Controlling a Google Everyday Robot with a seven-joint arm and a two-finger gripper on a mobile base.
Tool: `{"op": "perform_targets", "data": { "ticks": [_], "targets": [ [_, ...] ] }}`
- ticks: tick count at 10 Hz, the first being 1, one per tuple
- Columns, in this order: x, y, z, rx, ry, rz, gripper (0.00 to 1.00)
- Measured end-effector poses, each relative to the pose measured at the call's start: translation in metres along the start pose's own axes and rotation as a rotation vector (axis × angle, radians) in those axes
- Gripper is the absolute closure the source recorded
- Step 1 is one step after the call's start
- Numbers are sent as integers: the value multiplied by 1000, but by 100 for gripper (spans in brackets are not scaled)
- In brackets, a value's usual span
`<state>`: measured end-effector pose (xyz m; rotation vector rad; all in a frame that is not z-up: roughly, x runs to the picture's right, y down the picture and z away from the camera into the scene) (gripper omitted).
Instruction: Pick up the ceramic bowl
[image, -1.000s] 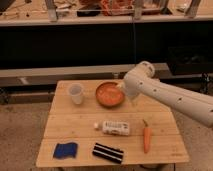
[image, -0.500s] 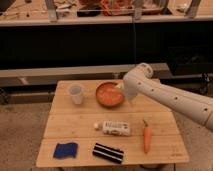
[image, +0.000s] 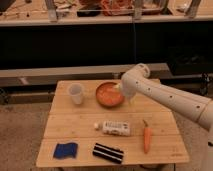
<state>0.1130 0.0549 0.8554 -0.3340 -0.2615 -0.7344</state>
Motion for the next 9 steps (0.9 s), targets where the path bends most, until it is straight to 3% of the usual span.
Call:
{"op": "perform_targets", "data": {
  "ticks": [9],
  "targets": [
    [6,-5,33,10,-43,-57,20]
  ]
}}
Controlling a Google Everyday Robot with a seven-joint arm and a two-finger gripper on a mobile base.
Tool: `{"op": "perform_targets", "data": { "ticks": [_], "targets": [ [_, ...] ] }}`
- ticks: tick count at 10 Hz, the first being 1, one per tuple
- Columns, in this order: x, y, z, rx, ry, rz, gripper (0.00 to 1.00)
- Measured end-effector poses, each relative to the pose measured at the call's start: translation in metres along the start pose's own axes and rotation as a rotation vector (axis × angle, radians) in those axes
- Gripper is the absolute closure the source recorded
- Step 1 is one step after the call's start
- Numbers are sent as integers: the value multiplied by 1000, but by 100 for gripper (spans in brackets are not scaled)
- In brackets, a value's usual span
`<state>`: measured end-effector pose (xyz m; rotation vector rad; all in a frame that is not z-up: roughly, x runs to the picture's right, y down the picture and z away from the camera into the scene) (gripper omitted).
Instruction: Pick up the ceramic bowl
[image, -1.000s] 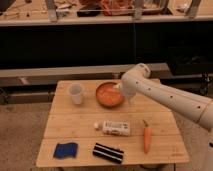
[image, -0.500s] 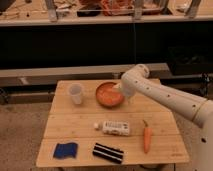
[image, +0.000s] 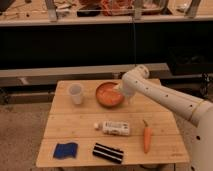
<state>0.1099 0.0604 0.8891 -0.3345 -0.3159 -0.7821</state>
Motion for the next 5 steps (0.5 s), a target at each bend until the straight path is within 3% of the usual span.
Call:
{"op": "perform_targets", "data": {
  "ticks": [5],
  "targets": [
    [3,3,16,0,-17,-35,20]
  ]
}}
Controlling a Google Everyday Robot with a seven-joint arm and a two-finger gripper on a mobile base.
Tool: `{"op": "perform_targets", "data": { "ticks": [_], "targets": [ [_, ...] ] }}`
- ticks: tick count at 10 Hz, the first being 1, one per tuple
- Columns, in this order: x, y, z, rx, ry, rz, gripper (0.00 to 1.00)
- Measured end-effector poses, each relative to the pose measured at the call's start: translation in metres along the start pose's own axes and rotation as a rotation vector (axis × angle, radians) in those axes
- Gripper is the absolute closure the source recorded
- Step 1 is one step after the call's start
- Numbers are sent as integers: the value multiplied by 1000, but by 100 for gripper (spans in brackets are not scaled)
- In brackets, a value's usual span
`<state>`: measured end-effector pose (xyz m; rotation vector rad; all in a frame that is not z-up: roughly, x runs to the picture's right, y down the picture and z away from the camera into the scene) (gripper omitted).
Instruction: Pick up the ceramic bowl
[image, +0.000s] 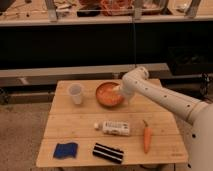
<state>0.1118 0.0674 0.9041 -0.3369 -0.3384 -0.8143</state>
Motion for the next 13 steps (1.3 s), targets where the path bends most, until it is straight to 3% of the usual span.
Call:
{"op": "perform_targets", "data": {
  "ticks": [13],
  "targets": [
    [-5,7,20,-11,-53,-72,20]
  ]
}}
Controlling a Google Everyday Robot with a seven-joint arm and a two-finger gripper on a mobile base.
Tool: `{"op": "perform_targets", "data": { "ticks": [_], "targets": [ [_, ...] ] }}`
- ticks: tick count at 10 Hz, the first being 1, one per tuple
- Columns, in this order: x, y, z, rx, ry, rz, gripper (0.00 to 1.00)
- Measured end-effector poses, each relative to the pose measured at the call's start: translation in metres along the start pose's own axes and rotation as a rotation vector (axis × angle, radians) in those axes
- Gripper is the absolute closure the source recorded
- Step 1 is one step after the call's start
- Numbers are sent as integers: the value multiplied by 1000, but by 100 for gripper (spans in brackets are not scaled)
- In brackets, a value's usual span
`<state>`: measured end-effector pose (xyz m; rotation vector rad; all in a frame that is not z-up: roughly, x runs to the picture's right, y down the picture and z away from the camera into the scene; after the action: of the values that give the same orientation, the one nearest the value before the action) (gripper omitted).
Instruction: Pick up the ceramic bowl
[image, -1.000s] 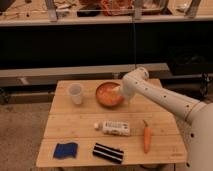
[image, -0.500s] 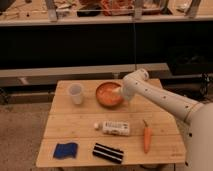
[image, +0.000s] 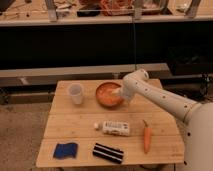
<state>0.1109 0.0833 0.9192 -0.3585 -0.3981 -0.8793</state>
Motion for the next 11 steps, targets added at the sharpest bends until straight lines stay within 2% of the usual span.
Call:
{"op": "perform_targets", "data": {
  "ticks": [11],
  "targets": [
    [-4,2,2,-3,-44,-55,20]
  ]
}}
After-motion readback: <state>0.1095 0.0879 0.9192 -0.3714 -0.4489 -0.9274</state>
